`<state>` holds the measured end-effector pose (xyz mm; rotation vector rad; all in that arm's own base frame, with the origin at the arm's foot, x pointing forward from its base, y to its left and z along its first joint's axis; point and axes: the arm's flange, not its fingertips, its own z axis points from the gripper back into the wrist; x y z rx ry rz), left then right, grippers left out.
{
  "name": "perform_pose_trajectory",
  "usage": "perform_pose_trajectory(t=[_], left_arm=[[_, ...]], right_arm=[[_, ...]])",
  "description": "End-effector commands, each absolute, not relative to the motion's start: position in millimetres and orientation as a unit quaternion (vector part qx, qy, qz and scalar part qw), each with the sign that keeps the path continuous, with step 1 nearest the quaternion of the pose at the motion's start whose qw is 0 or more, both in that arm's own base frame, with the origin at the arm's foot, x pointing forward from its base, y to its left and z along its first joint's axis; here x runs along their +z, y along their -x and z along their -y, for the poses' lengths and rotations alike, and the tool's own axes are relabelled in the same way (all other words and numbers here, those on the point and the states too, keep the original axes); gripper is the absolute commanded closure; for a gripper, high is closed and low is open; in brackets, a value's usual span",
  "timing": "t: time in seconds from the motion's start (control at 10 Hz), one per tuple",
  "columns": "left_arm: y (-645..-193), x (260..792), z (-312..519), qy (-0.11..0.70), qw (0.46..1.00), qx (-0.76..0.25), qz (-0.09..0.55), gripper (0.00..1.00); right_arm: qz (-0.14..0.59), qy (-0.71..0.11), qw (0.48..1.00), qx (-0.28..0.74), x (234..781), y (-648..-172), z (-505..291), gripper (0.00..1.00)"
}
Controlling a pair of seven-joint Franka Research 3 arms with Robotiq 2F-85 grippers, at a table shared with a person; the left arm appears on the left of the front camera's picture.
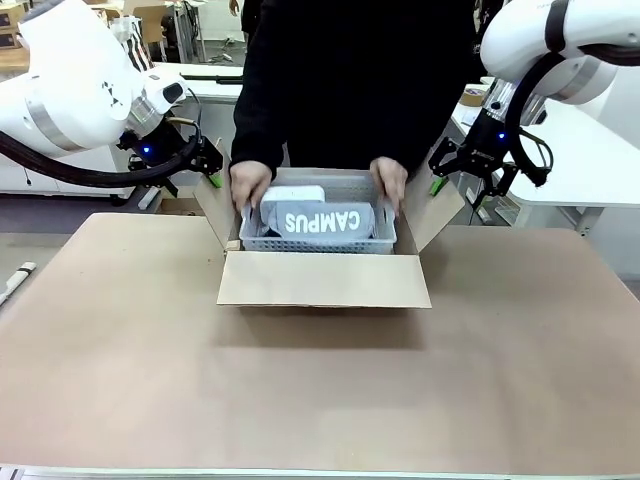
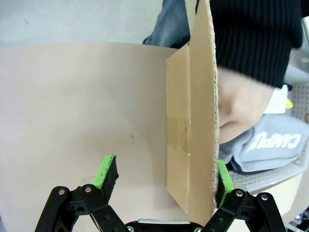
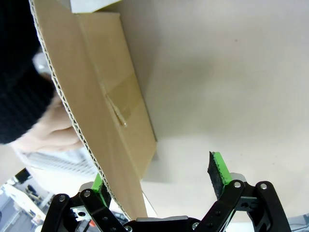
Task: Pack the gift set into the box.
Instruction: Lift both hands away from the flaps of the Package Box.
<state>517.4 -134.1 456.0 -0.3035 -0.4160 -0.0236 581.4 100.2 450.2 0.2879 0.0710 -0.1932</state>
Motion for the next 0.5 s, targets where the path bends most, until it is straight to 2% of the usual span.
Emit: perform_pose_trajectory(t=[0.0, 0.4], left_arm=[[-516.1, 458.1, 133.8, 0.144, 0.968, -0.006, 0.205, 0.00], [-516.1, 458.1, 133.8, 0.144, 0.968, -0.006, 0.205, 0.00]], right_arm=[[-0.034, -0.134, 0.986, -0.095, 453.4, -580.6, -100.0, 0.00], [-0.034, -0.134, 0.986, -0.095, 453.4, -580.6, -100.0, 0.00]])
